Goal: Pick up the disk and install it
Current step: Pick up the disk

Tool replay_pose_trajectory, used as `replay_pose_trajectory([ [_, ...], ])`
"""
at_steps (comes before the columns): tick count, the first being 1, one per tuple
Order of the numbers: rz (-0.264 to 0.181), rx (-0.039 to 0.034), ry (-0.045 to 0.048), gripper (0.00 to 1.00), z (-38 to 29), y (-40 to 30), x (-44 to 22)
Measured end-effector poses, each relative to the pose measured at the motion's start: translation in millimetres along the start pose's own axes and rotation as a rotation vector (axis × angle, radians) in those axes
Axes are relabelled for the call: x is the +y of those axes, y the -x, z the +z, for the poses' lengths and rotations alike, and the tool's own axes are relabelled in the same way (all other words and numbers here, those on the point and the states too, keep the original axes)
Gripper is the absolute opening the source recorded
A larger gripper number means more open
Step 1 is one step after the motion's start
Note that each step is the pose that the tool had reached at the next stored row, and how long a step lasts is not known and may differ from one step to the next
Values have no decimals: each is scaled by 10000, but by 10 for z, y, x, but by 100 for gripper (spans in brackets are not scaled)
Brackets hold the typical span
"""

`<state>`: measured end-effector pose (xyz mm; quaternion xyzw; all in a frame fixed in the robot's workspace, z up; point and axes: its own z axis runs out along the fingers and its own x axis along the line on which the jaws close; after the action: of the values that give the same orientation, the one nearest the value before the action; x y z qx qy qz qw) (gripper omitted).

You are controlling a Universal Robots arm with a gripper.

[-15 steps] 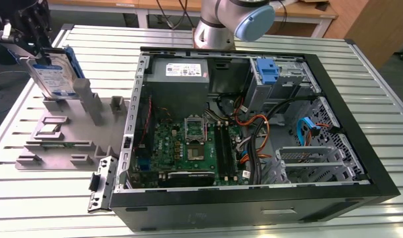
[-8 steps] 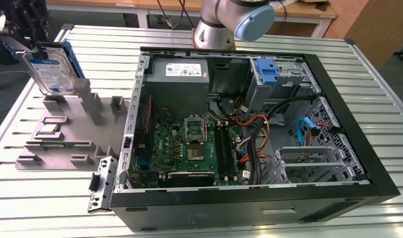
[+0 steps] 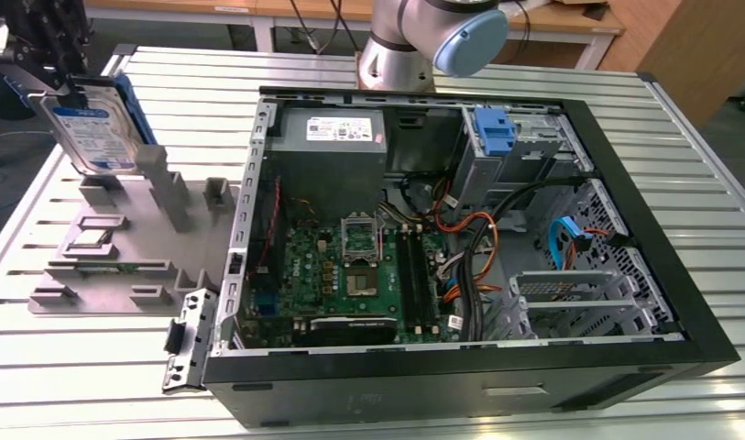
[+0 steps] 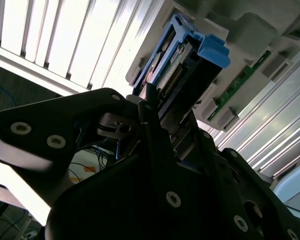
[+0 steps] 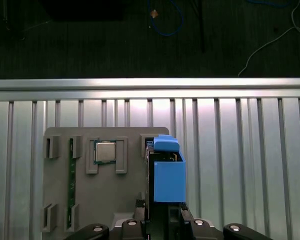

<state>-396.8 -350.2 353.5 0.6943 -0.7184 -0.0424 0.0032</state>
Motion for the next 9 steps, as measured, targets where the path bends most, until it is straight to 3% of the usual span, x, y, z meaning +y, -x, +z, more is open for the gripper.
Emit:
replay_pose_trajectory([
  [9,0,-1,-3,35,-46,3,3],
])
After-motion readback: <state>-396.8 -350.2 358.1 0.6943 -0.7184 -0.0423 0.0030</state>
